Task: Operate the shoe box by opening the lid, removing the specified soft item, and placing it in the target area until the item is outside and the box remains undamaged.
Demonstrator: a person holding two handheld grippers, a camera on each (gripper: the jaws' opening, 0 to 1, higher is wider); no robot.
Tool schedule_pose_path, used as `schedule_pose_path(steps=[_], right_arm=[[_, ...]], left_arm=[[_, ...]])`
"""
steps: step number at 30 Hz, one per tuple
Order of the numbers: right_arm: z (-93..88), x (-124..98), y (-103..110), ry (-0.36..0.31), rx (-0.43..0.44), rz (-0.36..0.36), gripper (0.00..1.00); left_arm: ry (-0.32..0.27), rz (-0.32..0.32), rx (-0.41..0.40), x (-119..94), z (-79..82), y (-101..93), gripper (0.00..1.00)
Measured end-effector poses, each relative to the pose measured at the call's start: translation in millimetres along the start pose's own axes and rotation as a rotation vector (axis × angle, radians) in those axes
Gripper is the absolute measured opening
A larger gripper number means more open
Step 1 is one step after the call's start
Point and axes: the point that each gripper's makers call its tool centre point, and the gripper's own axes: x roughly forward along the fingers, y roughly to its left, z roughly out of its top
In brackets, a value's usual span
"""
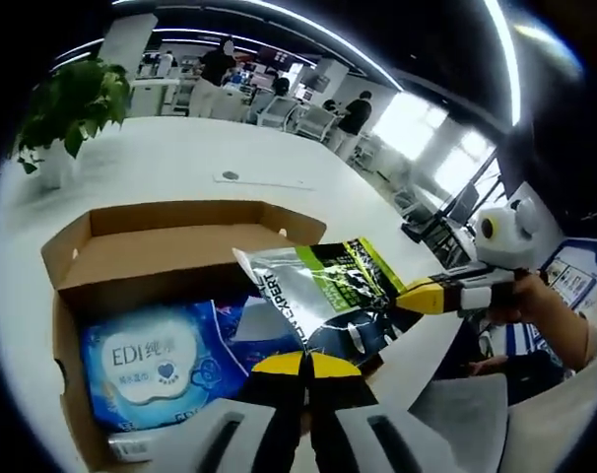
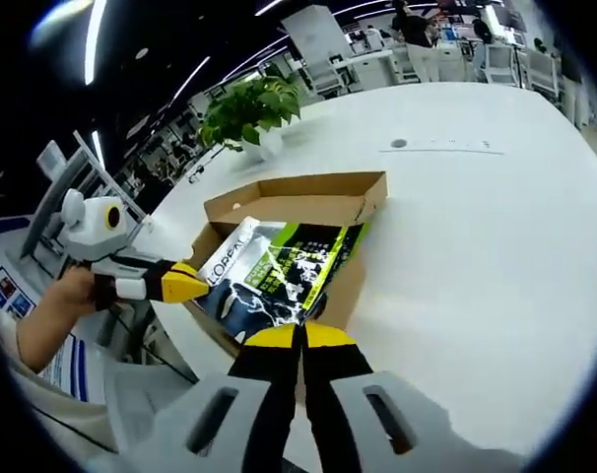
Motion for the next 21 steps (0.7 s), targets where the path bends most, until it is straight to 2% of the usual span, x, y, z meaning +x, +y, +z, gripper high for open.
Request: schedule_pose_path(steps=[15,21], right_arm=[[4.0,-30,-37,0.000,0.013,-0.043,0.00],[3.9,-39,-52,0.003,0.021,-0.058,0.00]], left_arm=[[0.027,-0.055,0.038,36,9.1,-32.4,0.00],[0.038,-0.069,0.050,49,8.1,-44.3,0.00]])
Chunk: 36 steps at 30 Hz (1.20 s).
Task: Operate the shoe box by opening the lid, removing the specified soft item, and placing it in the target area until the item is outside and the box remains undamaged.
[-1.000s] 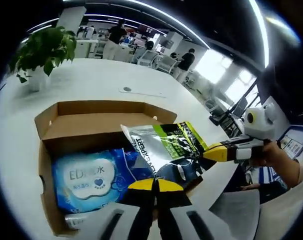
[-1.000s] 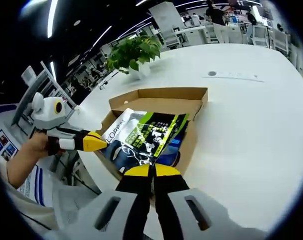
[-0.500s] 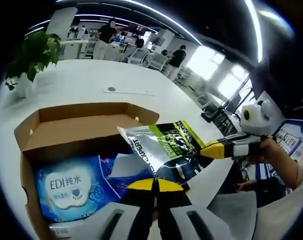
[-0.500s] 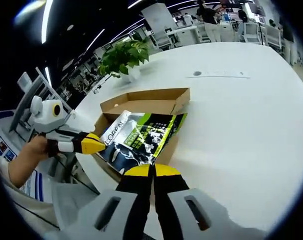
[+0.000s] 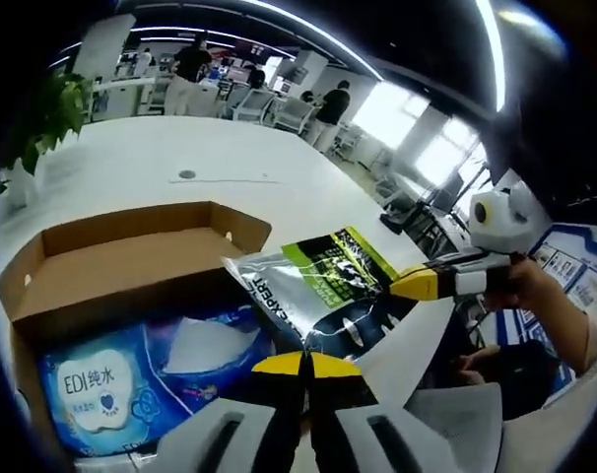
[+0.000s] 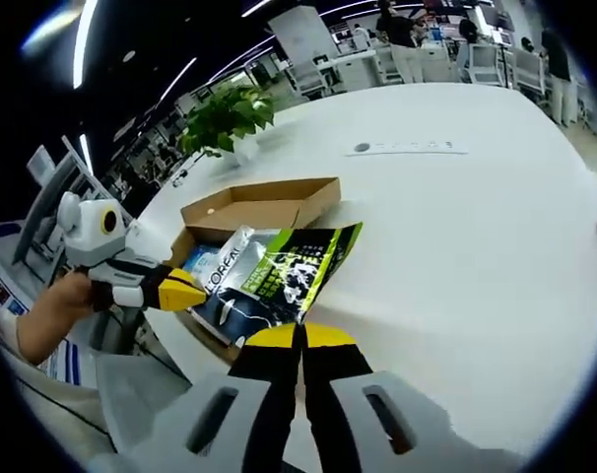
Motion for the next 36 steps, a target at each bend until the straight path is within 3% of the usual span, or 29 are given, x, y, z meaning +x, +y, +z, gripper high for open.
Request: schedule_pose_path(steps=[20,36], right_arm=[[-1.8,-13,-52,0.010,0.036,-0.080,0.00],[-7.6,6,-86,0.075,0.035,-0.133,0.00]], left_arm=[[0.094,-0.053,0.059,48,8.1,-27.1,0.00],[0.209,-0.034,0.082,83,11.0,-20.8,0.00]])
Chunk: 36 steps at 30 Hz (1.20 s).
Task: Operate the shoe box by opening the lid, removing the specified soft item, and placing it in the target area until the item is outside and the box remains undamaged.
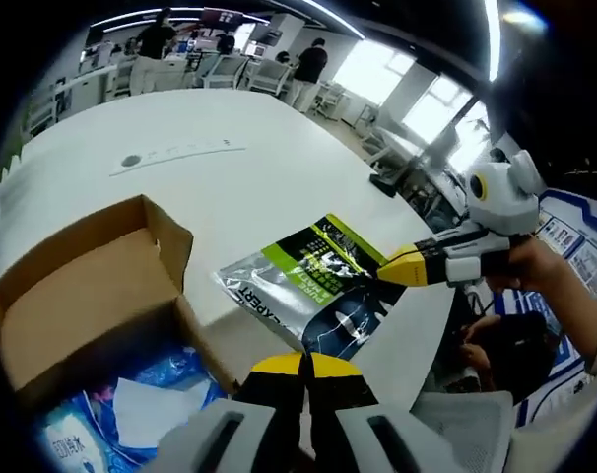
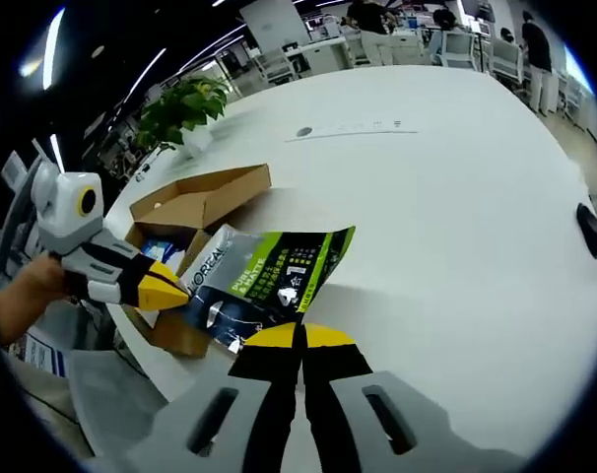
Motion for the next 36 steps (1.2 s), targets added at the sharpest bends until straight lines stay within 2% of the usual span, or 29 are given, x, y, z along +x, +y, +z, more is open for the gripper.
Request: schedule_pose_path(steps=[7,21,27,36], right_arm=[[1.7,13,-12,0.027,-0.003,-0.015,0.00],[-4.0,36,-30,0.078,0.005,-0.040,0.00],[-6.5,45,-37,0.086,0.018,-0.055,0.00],[-7.4,54,-44,0.092,0.034,-0.076,0.00]], left_arm=[[0.054,0.023,0.020,15,2.5,7.8,0.00],[0.173,0.077,0.131,39,0.0,20.2,0.00],[0.201,0.095,0.152,47,-0.3,25.2,0.00],[0.239,0.119,0.225,55,-3.9,27.3,0.01]])
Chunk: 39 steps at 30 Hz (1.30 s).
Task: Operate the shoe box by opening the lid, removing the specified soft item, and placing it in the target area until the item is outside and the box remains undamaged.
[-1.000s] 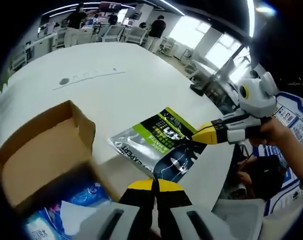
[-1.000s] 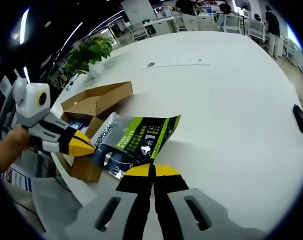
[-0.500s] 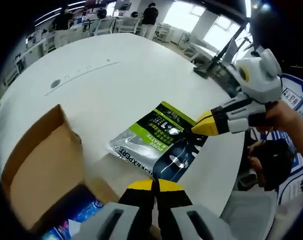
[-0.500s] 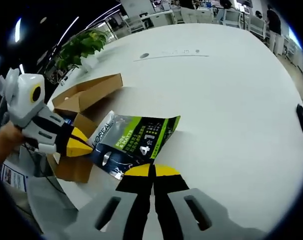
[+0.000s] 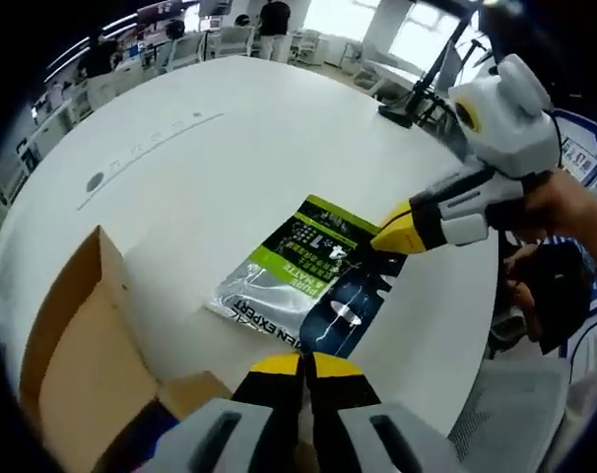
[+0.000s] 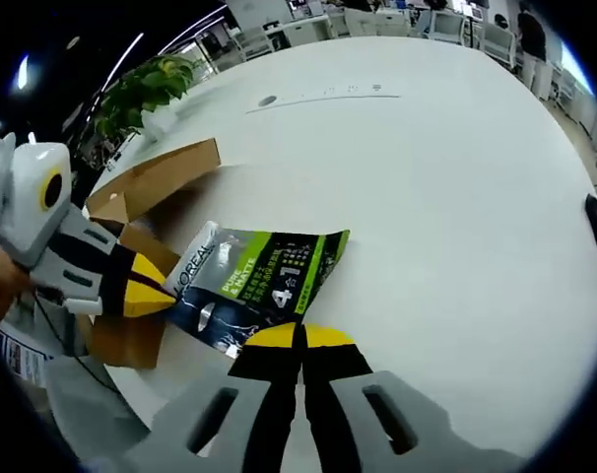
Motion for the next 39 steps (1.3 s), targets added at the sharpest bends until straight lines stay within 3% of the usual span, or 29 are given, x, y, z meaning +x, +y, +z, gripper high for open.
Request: schedule_pose_path(steps=[6,11,23,39], right_arm=[[-0.8,3,-3,0.001,0.016,-0.009,0.00],[-3.5,4,-13,0.011,-0.014,-0.061,0.00],[-12.0,9,-11,0.018,0.013,-0.064,0.00],[-19.0,14,-7,0.025,0.057,-0.059,0.00]], left_arm=[[0.010,-0.003,0.012,1,-1.7,-2.0,0.03],[-0.013,-0.031,0.013,-3,-0.7,-4.7,0.07],[-0.073,-0.035,0.000,-18,4.5,-0.5,0.14],[-0.162,-0.045,0.008,-44,12.3,-12.2,0.16]])
